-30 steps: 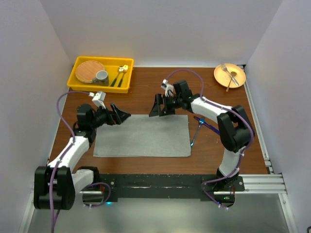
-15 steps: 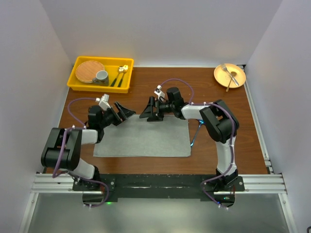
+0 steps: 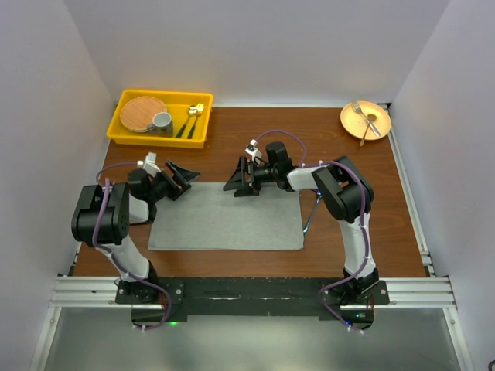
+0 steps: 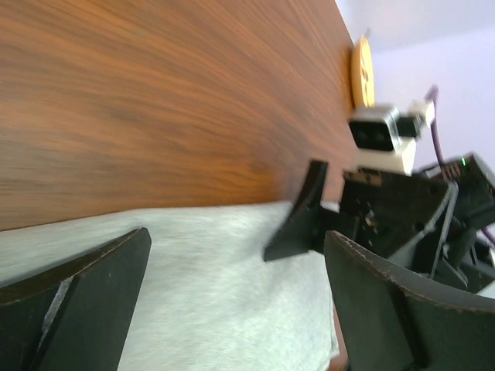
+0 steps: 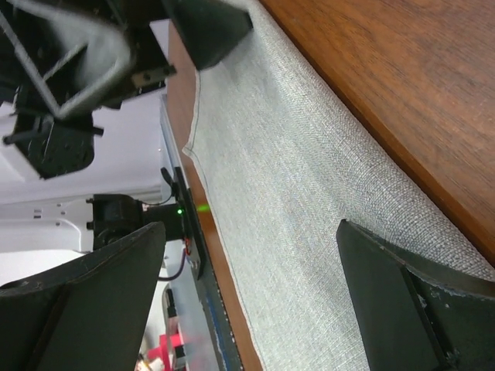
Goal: Fold the napkin into a case and place the utensils inside
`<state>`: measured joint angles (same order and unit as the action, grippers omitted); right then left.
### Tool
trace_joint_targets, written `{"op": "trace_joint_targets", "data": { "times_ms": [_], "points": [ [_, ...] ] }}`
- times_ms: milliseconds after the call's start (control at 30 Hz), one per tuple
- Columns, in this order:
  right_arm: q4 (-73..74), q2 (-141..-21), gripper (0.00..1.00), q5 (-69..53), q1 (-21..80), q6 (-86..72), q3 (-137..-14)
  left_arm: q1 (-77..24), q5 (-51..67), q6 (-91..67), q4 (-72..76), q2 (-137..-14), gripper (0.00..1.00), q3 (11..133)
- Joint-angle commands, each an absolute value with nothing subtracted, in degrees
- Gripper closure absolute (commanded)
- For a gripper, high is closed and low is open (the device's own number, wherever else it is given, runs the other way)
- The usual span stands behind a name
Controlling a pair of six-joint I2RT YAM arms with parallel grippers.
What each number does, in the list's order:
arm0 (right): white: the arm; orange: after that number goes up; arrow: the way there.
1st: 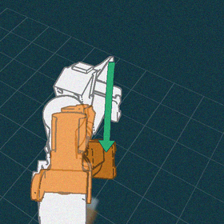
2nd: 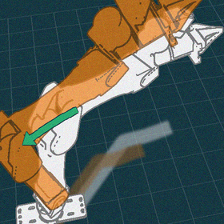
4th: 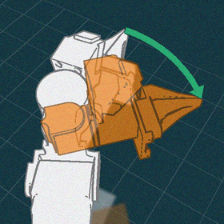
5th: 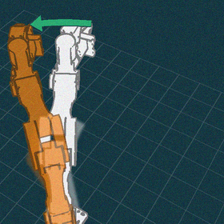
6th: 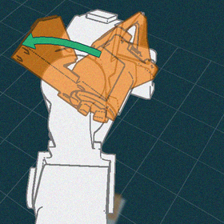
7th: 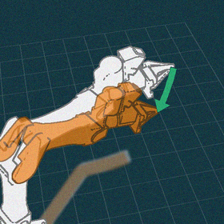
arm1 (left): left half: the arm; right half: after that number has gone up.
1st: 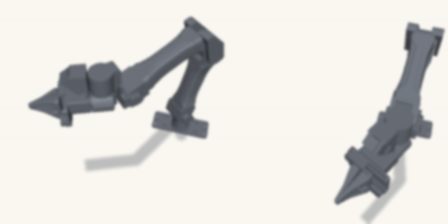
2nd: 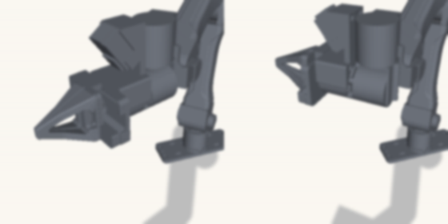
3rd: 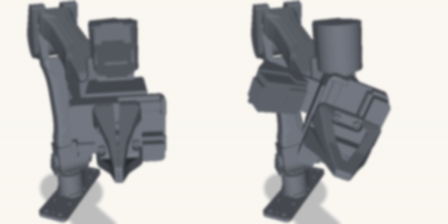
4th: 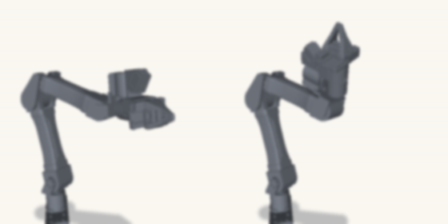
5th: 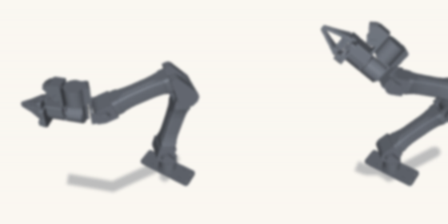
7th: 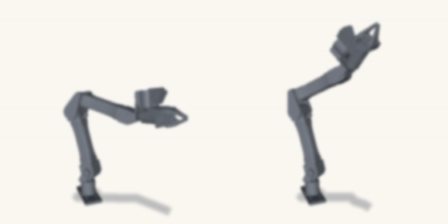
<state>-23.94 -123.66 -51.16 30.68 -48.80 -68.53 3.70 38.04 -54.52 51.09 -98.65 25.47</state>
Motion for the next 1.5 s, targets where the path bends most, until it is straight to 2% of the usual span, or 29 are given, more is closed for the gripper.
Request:
{"op": "trace_joint_targets", "data": {
  "times_ms": [0, 267, 533, 867, 1067, 1467],
  "points": [
    [-22.24, -125.51, 0.02, -52.03, 29.36, -45.97, -68.2, 10.96, 39.9, -54.05, 54.23, -101.25, 0.0, 24.96],
    [-17.31, -123.76, 0.02, -50.8, 29.35, -42.96, -70.66, 15.56, 37.53, -50.54, 47.56, -99.85, 0.0, 24.08],
    [-32.23, -121.99, 0.02, -47.64, 35.06, -57.29, -74.35, 15.47, 37.7, -47.99, 46.58, -100.2, 0.0, 23.56],
    [-50.45, -133.94, 0.02, -43.42, 39.2, -74.35, -78.04, 15.47, 37.62, -46.94, 45.44, -99.49, 0.0, 23.29],
    [-51.94, -136.14, 0.02, -45.0, 35.7, -75.59, -75.51, 15.38, 37.18, -45.1, 43.25, -98.7, 0.0, 23.55],
    [-48.96, -130.79, 0.02, -52.9, 26.03, -72.07, -66.01, 15.56, 35.68, -43.07, 39.9, -99.14, 0.0, 24.96]
  ]
}}
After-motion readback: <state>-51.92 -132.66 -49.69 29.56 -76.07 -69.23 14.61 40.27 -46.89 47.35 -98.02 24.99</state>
